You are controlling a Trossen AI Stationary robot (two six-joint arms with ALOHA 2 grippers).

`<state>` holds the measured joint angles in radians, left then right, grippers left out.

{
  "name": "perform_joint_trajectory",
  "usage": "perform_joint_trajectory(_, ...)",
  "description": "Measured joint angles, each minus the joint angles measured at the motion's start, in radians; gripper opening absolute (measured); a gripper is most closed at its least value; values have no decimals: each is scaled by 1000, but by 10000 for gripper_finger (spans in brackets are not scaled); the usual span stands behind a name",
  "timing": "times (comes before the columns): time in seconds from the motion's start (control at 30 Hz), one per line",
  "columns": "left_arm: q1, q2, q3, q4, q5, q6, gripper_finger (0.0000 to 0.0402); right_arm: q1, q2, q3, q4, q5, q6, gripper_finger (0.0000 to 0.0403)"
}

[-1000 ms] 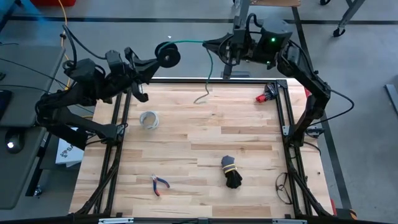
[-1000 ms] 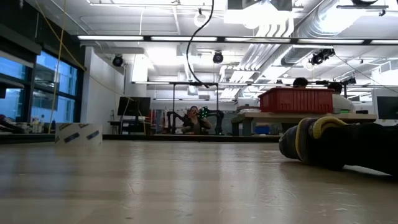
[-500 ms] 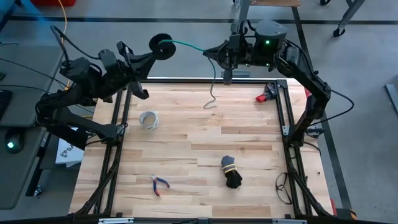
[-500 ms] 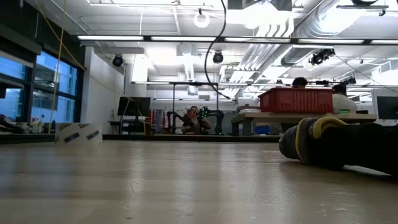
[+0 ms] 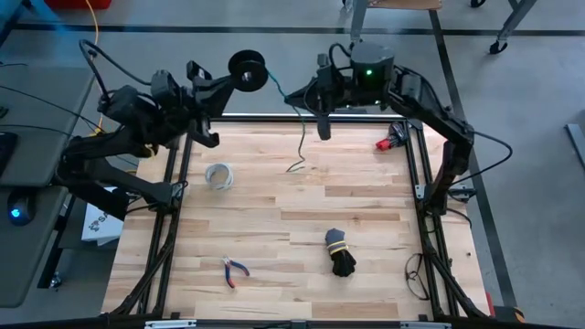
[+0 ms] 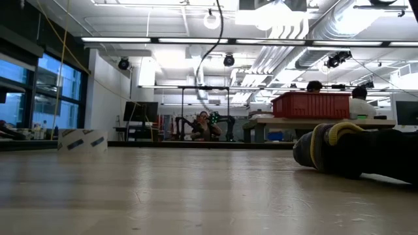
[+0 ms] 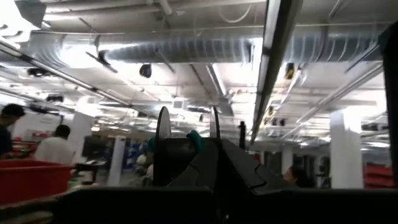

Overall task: Coil cords
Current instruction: Coil the green wire on the spool

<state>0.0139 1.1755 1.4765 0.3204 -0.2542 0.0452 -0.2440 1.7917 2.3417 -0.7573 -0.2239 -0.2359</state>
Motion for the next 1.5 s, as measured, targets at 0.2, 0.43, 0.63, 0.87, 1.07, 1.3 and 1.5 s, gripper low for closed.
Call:
perform_joint_trajectory(0.2, 6, 49, 0, 122, 21, 19, 1, 35, 22, 0, 34, -4, -5, 72)
perform_joint_trajectory(0.43, 6, 62, 0, 166, 21, -3, 1, 69, 22, 0, 23, 112, -8, 151)
perform_joint_trajectory(0.63, 6, 52, 0, 227, 62, -18, 1, 70, 22, 0, -46, 118, -38, 168)
perform_joint_trajectory(0.87, 6, 50, 1, 233, 62, -11, 1, 70, 22, 0, -28, 108, -39, 158)
perform_joint_trajectory(1.07, 6, 50, 1, 227, 60, 30, 1, 72, 21, 0, -38, 40, -34, 157)
perform_joint_trajectory(1.3, 6, 48, 1, 227, 58, 37, 1, 44, 5, 0, -118, 103, -89, 157)
perform_joint_trajectory(1.5, 6, 48, 1, 224, 52, 53, 1, 40, 6, 0, -113, -40, -29, 157)
